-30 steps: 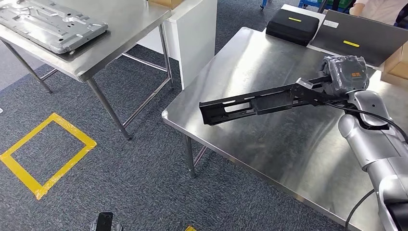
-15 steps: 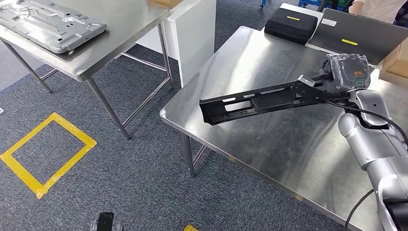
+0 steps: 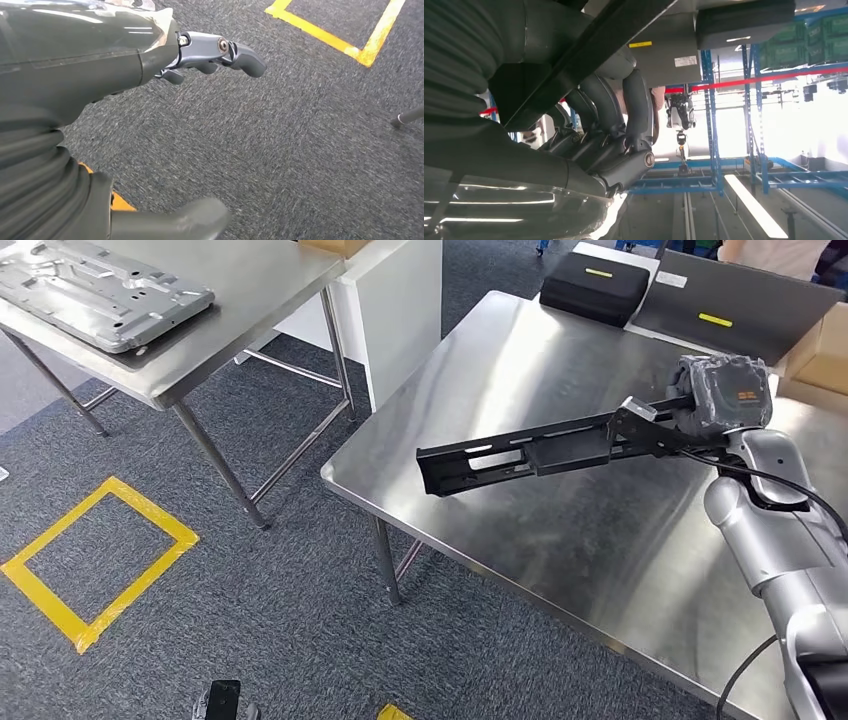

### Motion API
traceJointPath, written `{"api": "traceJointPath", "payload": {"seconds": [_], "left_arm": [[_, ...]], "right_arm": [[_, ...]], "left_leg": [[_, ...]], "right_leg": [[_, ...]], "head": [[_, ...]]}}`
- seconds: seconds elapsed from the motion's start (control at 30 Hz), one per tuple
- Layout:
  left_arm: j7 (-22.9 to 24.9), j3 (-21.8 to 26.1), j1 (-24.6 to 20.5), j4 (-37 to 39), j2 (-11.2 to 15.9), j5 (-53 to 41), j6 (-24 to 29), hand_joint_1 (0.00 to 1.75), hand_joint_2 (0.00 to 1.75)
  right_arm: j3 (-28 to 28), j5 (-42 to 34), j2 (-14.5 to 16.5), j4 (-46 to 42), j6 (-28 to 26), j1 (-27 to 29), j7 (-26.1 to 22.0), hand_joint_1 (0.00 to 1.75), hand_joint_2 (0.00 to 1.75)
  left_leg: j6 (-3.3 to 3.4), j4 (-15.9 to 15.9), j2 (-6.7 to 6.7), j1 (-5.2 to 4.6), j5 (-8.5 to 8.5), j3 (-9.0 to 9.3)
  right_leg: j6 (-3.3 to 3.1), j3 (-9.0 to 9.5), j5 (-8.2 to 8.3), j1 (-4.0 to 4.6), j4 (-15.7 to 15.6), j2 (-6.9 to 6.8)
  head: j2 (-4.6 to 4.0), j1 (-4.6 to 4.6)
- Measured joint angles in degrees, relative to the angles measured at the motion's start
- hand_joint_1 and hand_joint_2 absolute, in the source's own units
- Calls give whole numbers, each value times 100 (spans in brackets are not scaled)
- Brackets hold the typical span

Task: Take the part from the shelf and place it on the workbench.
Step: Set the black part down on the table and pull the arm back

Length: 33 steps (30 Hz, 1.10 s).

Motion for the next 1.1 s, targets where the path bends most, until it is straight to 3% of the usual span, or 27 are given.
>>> {"api": "traceJointPath", "payload": {"seconds": [0.07,0.1,0.2,0.27,0.3,0.37,0.43,0.5,0.6,0.7,0.77,0.8,0.83,0.9,0.97,1.1], "left_arm": [[-1,1,3,3,2,15,7,0,175],[-2,1,4,5,2,25,10,0,175],[-3,0,7,10,-2,45,16,0,175],[-3,0,15,14,-2,50,16,0,175],[-3,0,18,15,-3,51,16,0,175],[-4,0,17,14,2,52,16,0,175],[-9,-1,14,14,6,55,16,0,175],[-17,-1,13,15,5,60,16,0,175],[-24,0,2,14,-4,62,16,0,175],[-25,0,-6,13,-10,61,15,0,175],[-25,0,-5,13,-16,61,12,0,175],[-25,0,-6,13,-18,61,9,0,175],[-25,0,-6,13,-20,61,5,0,175],[-25,0,-7,13,-21,61,-2,0,175],[-23,0,-7,13,-20,61,-3,0,175],[-23,0,-7,13,-8,61,-3,0,175]], "right_arm": [[3,17,27,2,-1,0,1,152,175],[3,25,38,3,-1,-8,1,152,175],[5,40,60,9,0,-30,1,152,175],[12,59,76,23,3,-33,1,152,175],[15,72,83,29,4,-37,1,152,175],[16,87,96,33,5,-64,1,152,175],[16,94,103,37,10,-115,0,152,175],[17,102,107,45,19,-149,0,152,175],[10,106,86,53,23,-168,-3,152,175],[11,104,50,69,25,-191,-4,152,175],[15,104,45,88,28,-170,-4,152,175],[16,104,45,97,29,-162,-4,152,175],[15,104,44,103,30,-161,-4,152,175],[14,103,43,108,34,-179,-4,152,175],[17,101,44,109,46,-197,-5,152,175],[23,92,50,111,57,-208,-6,152,175]], "left_leg": [[-29,62,11,31,-53,-41],[-44,206,2,46,-168,-99],[-56,1178,-49,48,-737,-494],[-12,1586,-60,35,-866,-649],[29,1515,-67,22,-795,-594],[168,850,-143,-32,-502,-220],[269,288,-198,-94,-332,95],[284,172,-174,-146,-319,154],[304,8,-118,-141,-235,216],[337,-86,-69,-123,-177,240],[338,-82,-35,-125,-177,232],[336,-77,-20,-124,-178,228],[330,-69,-7,-122,-182,228],[293,-22,11,-138,-207,214],[246,26,25,-172,-230,192],[159,148,19,-160,-326,128]], "right_leg": [[-100,-30,27,-2,31,32],[-127,-40,41,-1,31,48],[-186,-58,61,38,31,82],[-208,-68,65,86,31,117],[-210,-69,65,109,31,138],[-211,-66,66,133,30,179],[-206,-80,69,149,25,210],[-184,-95,82,140,9,223],[-143,-175,15,159,106,185],[-174,-625,-412,158,1025,119],[-123,-856,-542,150,1507,112],[-72,-827,-482,144,1455,102],[-17,-681,-346,134,1171,80],[46,-257,-46,124,359,-21],[-21,-42,92,141,-65,-65],[-193,-35,144,99,-99,9]], "head": [[0,-26],[0,-29],[0,-42],[0,-46],[0,-46],[0,-43],[0,-41],[0,-45],[0,-39],[0,-17],[0,-14],[0,-14],[0,-14],[0,-10],[0,-14],[0,-27]]}}
